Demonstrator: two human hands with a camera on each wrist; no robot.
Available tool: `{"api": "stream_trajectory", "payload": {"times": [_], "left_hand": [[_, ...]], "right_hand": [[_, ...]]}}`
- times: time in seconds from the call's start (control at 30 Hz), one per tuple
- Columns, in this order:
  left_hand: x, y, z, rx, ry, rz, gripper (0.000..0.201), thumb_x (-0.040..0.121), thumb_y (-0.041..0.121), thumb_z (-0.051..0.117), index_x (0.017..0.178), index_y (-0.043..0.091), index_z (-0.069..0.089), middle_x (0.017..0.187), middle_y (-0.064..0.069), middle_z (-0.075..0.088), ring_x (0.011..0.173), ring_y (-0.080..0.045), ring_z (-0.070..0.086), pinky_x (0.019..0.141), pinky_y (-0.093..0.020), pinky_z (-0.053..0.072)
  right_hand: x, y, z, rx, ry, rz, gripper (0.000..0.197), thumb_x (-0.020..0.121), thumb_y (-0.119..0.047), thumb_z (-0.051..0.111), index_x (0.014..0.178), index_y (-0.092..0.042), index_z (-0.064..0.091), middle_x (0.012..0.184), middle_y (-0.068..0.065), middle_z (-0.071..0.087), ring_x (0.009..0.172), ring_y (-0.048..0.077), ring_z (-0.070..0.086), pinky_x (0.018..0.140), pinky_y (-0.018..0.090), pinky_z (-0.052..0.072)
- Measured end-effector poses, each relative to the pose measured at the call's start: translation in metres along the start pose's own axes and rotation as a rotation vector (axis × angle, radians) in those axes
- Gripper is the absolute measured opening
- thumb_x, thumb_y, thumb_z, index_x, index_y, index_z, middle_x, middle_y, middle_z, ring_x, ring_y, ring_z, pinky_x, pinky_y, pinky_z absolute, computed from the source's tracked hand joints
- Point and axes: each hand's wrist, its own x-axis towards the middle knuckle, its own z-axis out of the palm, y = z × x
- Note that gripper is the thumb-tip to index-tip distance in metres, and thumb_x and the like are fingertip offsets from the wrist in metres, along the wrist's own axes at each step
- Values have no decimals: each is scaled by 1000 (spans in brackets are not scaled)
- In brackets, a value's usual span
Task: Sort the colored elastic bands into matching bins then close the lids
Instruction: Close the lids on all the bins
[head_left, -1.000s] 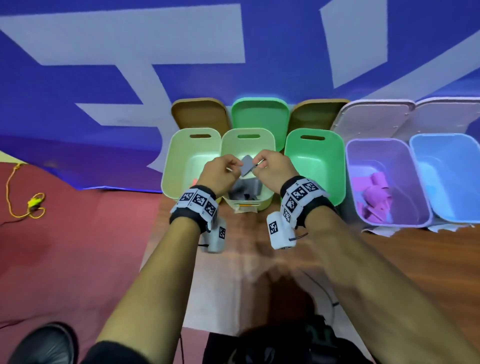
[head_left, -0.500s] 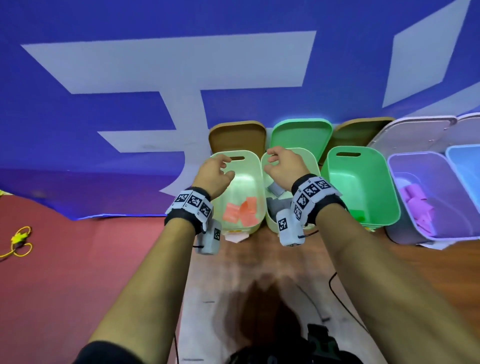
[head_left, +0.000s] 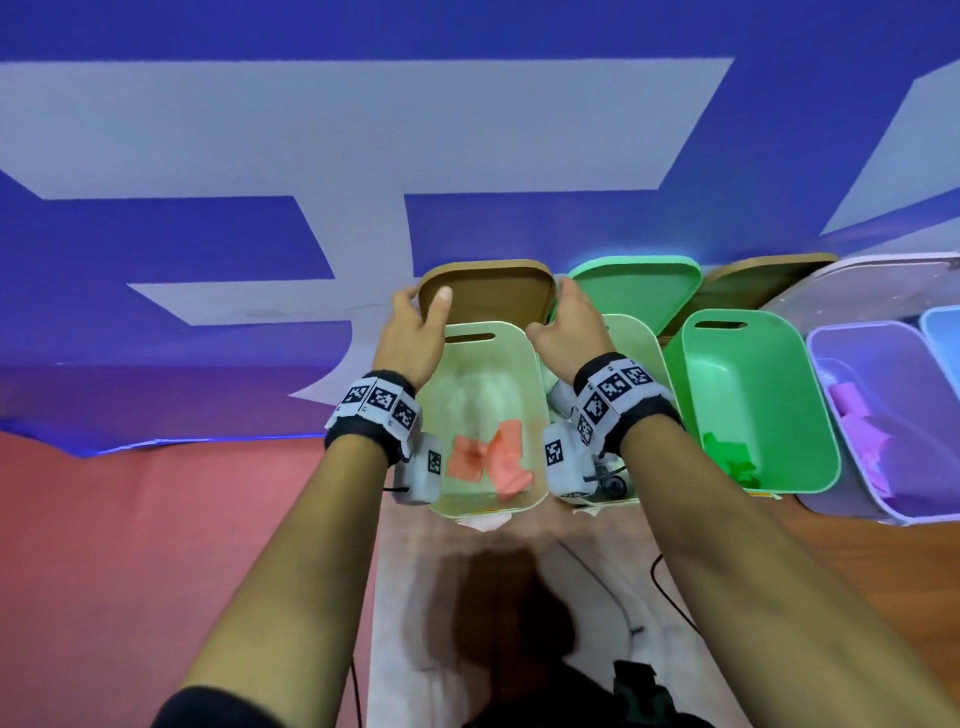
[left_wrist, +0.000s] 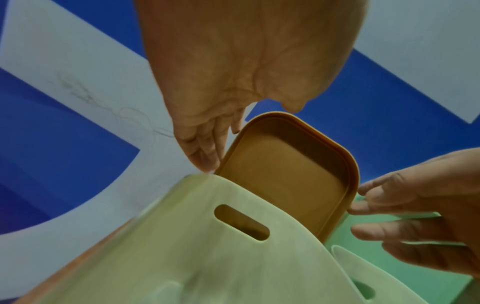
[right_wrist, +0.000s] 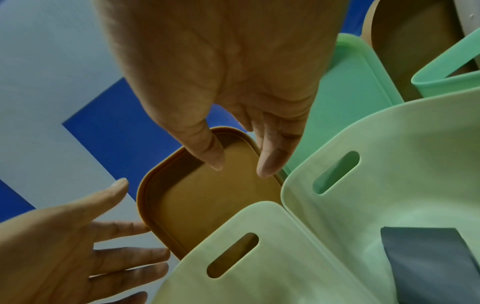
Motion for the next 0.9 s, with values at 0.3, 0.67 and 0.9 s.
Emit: {"api": "stream_trajectory", "payload": {"times": [0.3, 0.67, 0.9], "left_hand": [[5, -6, 4, -25, 41, -21, 55, 100, 60, 30, 139, 21, 36, 136, -10, 55, 123, -29, 52, 93, -31, 34], [-48, 5, -16, -37, 114, 22, 56, 100, 61, 30, 131, 16, 37, 123, -9, 57, 108, -27, 56, 86, -33, 36], [-98, -4, -21, -53, 124, 71, 50, 100, 56, 36, 127, 14, 37, 131, -16, 55, 119, -28, 54, 89, -30, 34]], "right_hand": [[4, 7, 3, 78, 12, -18, 63, 87, -11, 56, 147, -16, 37, 141, 7, 46, 103, 27, 63, 89, 25, 38], [-43, -7, -15, 182, 67, -139, 52, 86, -11, 57, 135, -18, 46, 130, 2, 55, 93, 25, 63, 88, 29, 45], [-93, 4, -16, 234, 54, -150, 44, 90, -22, 62, 130, -18, 44, 127, 0, 55, 94, 22, 57, 84, 27, 41]]}}
